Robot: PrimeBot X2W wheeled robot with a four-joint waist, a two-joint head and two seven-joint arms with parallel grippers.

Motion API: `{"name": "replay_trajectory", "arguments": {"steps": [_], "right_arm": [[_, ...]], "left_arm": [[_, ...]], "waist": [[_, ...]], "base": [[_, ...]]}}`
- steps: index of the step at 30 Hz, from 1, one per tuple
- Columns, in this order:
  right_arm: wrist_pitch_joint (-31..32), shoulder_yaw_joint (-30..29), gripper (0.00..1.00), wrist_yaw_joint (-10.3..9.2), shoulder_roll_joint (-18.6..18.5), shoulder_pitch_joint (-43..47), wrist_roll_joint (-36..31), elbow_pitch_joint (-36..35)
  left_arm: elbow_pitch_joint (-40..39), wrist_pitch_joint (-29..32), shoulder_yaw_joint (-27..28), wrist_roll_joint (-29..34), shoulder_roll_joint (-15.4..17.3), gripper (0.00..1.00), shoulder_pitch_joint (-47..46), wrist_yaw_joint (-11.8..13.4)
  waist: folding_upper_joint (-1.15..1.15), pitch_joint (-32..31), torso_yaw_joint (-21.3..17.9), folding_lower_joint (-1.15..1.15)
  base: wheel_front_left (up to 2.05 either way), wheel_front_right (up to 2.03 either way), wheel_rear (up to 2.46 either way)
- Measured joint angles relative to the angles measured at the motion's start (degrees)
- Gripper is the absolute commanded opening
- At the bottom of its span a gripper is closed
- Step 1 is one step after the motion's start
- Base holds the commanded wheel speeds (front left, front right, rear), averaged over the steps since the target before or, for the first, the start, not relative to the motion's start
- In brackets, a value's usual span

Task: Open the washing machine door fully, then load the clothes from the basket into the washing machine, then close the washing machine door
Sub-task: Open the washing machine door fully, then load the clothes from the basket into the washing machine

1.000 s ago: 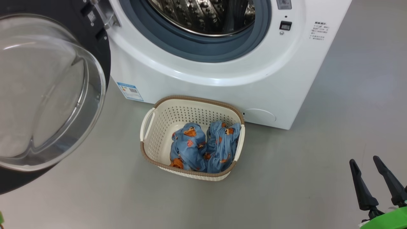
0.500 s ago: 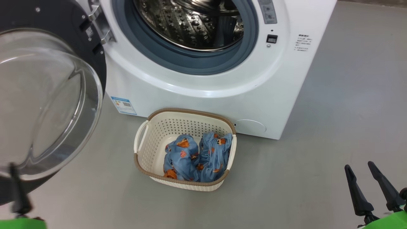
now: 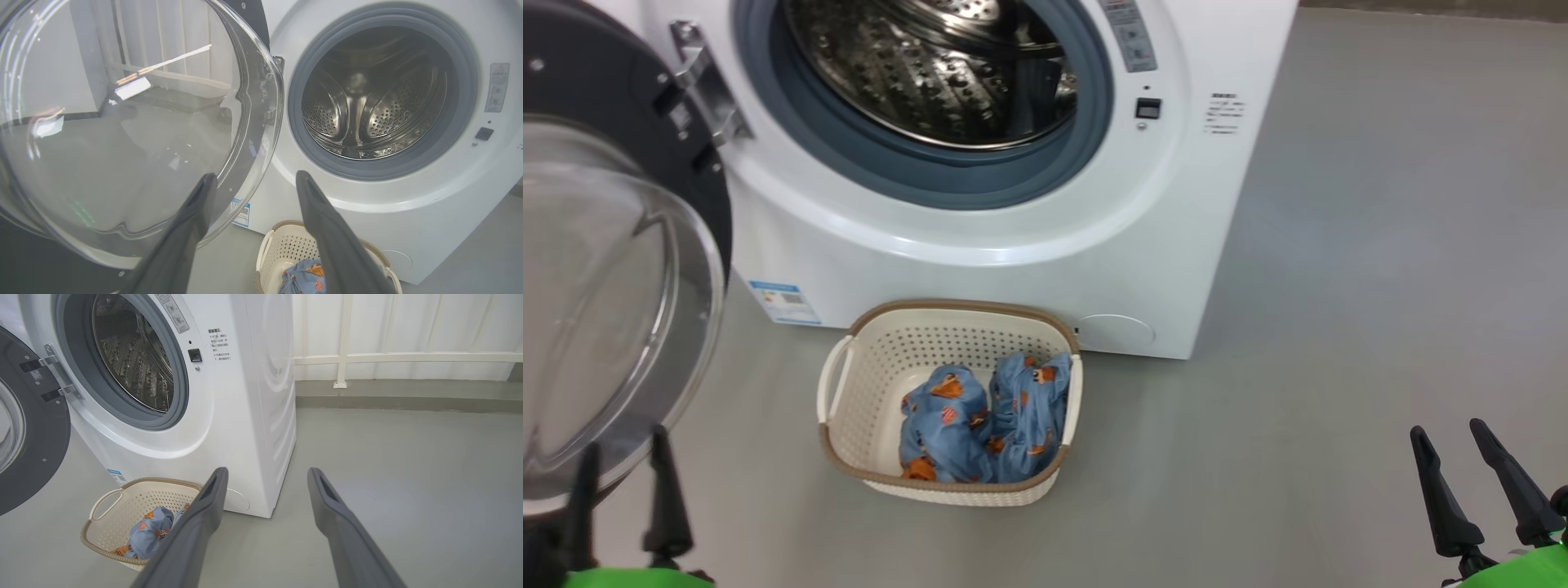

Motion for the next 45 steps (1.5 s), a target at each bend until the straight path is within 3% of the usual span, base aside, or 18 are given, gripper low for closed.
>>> {"name": "replay_trajectory", "arguments": {"steps": [11,25,45], "right_arm": [[0.0,0.1,1.00,0.00,0.2,0.0,0.0,0.2],[0.0,0.7,1.00,0.00,0.3,0.0,0.0,0.4],[0.0,0.2,1.00,0.00,1.2,0.0,0.0,0.4]], "left_arm": [[0.4,0.0,-6.9,-0.4,0.1,1.00,0.4,0.0],[-0.5,0.0,-11.8,-3.6,0.5,1.00,0.6,0.0],[1.2,0.0,-14.2,-5.5,1.8,1.00,0.5,0.0]], "waist": [[0.00,-0.4,-4.6,0.00],[0.00,-0.8,-9.4,0.00],[0.00,-0.4,-9.8,0.00]], "base": [[0.00,0.00,0.00],[0.00,0.00,0.00],[0.01,-0.02,0.01]]}}
